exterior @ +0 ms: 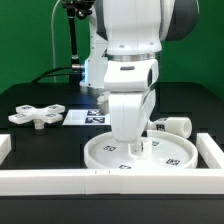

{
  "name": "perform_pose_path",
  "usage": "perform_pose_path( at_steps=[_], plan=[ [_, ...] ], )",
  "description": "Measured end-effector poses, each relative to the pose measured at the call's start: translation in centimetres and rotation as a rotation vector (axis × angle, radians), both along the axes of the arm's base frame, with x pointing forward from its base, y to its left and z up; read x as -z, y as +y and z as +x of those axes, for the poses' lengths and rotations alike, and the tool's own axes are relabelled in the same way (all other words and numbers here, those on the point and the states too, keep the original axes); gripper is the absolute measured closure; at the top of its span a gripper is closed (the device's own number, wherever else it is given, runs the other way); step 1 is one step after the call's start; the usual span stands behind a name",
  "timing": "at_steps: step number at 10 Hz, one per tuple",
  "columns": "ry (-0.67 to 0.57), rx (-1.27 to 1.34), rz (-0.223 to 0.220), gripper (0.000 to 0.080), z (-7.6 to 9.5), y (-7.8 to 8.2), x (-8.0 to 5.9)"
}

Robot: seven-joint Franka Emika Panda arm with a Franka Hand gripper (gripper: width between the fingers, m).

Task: Assemble round table

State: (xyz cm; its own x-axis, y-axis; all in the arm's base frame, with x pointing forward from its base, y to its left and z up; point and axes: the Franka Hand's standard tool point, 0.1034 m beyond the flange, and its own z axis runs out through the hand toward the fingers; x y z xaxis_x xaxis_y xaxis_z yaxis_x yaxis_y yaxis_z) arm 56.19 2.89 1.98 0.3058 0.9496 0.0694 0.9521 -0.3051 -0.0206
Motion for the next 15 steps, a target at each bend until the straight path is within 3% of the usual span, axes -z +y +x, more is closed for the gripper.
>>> perform_pose_path(
  at_steps=[2, 7, 8, 13, 15],
  plan=[
    [0.002, 0.0, 0.001, 0.0396, 0.4, 0.7, 0.0],
    [0.001, -0.008, -0.005, 0.039, 0.4, 0.6, -0.1],
    [-0.006, -0.008, -0.007, 0.0193, 0.6, 0.5, -0.5],
    [-0.025, 0.269, -0.016, 0.0151, -1.2, 1.3, -5.6],
    [-0.02, 0.469, -0.013, 0.015, -2.0, 4.0, -6.6]
  ],
)
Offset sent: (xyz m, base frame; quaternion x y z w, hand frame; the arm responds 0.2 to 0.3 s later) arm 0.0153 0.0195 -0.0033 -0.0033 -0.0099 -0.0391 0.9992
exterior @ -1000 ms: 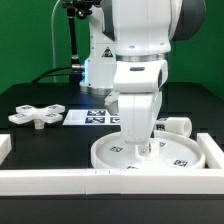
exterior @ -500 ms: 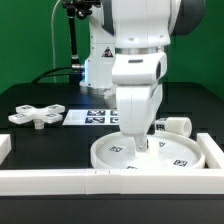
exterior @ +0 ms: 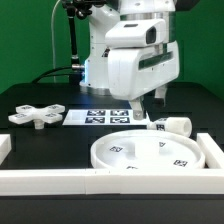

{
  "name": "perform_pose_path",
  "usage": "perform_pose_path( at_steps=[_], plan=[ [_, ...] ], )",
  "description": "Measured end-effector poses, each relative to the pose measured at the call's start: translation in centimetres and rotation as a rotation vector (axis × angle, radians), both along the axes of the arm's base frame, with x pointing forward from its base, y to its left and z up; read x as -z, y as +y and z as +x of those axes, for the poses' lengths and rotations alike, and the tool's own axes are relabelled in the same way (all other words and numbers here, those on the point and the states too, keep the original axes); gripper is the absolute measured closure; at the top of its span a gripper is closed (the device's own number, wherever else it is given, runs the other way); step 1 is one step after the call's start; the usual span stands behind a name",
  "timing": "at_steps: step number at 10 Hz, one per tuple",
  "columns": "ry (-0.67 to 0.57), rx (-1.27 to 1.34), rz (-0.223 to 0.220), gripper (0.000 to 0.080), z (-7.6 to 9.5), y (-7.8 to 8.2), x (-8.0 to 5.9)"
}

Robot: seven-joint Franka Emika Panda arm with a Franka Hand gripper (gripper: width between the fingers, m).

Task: Assemble round table

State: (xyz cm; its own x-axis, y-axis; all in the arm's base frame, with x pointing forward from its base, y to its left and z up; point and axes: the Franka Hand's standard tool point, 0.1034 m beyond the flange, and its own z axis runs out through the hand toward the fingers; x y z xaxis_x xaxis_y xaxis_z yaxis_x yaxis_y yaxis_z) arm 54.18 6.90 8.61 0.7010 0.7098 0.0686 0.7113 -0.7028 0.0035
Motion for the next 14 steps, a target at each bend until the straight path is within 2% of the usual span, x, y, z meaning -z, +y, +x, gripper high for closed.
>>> perform_pose_path(
  at_steps=[2, 3, 7, 9, 10, 11, 12, 14],
  plan=[
    [0.001, 0.079, 0.002, 0.015, -0.7, 4.3, -0.3],
    [-0.016, 0.061, 0.008, 0.015, -0.8, 5.3, 0.0],
    [0.029, 0.087, -0.006, 0.015, -1.4, 5.3, 0.1],
    [0.031, 0.208, -0.078, 0.015, -2.7, 7.0, 0.1],
    [0.048, 0.219, -0.103, 0.015, -3.2, 6.8, 0.6],
    [0.072, 0.228, -0.12, 0.015, -3.7, 6.0, 1.1],
    [0.149, 0.216, -0.165, 0.015, -4.5, 5.1, 1.1],
    [0.243, 0.216, -0.227, 0.015, -4.7, 5.2, 1.1]
  ],
)
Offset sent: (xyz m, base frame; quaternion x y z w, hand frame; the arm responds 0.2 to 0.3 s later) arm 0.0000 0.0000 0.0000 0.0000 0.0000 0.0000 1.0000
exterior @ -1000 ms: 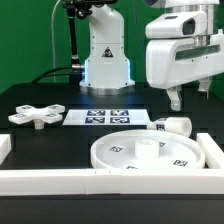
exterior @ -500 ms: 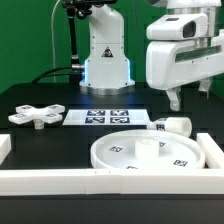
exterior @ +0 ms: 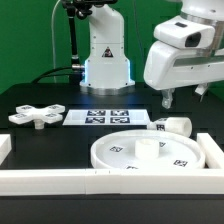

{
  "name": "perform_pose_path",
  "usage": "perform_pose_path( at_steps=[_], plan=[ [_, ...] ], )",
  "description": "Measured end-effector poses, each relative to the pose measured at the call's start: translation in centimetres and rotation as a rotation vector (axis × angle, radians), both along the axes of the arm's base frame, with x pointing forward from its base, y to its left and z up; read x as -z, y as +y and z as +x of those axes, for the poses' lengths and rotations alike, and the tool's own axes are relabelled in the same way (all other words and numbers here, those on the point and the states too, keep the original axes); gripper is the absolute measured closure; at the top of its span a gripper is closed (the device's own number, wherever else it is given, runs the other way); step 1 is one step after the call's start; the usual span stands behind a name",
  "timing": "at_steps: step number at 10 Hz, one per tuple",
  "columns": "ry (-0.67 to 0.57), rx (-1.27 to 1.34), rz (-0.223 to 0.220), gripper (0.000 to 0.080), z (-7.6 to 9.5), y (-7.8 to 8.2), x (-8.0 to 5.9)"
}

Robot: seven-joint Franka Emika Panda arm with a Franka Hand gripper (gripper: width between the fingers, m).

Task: Assemble round table

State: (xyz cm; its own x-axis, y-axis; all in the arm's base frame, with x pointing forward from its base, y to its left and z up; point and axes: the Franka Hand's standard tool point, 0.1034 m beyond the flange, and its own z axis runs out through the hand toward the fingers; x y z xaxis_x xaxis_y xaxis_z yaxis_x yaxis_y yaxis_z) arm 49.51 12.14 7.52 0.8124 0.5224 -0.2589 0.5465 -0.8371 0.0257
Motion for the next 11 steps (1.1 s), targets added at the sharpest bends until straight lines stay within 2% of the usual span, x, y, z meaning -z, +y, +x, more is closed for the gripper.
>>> perform_pose_path(
  at_steps=[2, 4, 5, 6, 8, 10, 11],
  plan=[
    [0.124, 0.02, -0.074, 0.015, -0.7, -0.4, 0.4],
    [0.165, 0.045, -0.148, 0.015, -1.4, -0.8, 1.0],
    [0.241, 0.061, -0.179, 0.015, -2.2, -1.1, 0.9],
    [0.308, 0.064, -0.217, 0.015, -2.3, -1.2, 1.1],
    [0.403, 0.061, -0.262, 0.015, -2.6, -1.2, 1.5],
    [0.499, 0.061, -0.302, 0.015, -2.6, -1.2, 3.1],
    [0.481, 0.056, -0.29, 0.015, -2.0, -0.7, 3.6]
  ],
)
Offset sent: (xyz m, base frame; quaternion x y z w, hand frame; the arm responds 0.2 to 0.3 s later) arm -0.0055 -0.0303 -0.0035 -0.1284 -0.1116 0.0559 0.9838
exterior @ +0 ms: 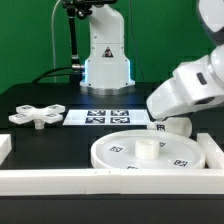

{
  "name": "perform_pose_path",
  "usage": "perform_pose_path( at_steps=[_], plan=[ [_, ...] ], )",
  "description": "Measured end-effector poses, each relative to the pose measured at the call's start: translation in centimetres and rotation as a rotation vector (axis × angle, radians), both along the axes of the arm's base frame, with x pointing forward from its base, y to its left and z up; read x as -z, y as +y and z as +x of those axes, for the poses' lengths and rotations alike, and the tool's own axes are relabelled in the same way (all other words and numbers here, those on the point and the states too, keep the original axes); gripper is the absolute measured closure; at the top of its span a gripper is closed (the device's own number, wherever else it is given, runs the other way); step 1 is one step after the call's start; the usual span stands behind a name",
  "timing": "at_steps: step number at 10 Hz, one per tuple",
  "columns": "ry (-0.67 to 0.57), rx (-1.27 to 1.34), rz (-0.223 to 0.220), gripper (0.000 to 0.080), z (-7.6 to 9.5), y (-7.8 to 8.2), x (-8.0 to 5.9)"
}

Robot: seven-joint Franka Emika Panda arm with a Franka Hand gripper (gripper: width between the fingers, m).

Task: Assemble round table

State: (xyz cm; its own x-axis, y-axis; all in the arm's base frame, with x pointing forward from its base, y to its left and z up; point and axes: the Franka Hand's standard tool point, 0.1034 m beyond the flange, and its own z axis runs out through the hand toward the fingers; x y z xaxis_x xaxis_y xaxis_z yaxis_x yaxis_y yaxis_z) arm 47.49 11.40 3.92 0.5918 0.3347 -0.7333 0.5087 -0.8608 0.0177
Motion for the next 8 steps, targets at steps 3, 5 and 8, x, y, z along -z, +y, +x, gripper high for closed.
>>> perform_pose_path(
  at_steps=[3, 5, 8],
  plan=[
    [0.011, -0.002, 0.002, 0.015, -0.3, 0.0, 0.9],
    [0.011, -0.003, 0.003, 0.015, -0.4, 0.1, 1.4],
    [0.015, -0.007, 0.007, 0.015, -0.6, 0.3, 2.0]
  ],
)
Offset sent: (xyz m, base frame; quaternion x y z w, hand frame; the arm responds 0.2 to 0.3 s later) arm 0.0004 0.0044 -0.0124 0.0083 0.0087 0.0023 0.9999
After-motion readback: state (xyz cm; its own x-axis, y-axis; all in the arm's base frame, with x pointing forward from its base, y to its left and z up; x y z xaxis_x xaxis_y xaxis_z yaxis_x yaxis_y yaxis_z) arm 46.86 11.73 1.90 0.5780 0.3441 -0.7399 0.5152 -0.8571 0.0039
